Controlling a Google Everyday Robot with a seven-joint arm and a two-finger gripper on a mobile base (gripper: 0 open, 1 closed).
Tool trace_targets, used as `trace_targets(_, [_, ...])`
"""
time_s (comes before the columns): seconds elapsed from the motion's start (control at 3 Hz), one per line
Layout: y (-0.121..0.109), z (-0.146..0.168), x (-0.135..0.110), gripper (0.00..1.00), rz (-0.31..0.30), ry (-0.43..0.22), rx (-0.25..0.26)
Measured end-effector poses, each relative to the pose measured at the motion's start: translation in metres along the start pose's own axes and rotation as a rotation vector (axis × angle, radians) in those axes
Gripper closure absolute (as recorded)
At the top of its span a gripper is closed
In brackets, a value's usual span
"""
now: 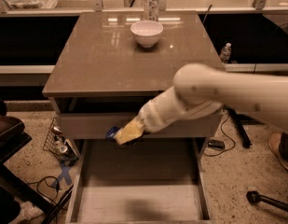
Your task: Place rxbar blueberry into middle drawer
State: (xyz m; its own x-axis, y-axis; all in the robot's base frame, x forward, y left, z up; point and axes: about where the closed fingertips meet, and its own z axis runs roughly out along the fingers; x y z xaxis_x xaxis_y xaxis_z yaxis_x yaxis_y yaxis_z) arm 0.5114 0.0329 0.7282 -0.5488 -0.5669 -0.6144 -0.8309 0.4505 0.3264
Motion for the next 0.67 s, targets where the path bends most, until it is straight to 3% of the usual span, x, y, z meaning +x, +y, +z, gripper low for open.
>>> trace_targets(0.33, [0.011,0.057,0.068,1.00,0.084,-0.036,-0.046])
trace_targets(0.67, [0.029,0.052,0.071,1.00,0.086,-0.111,-0.069])
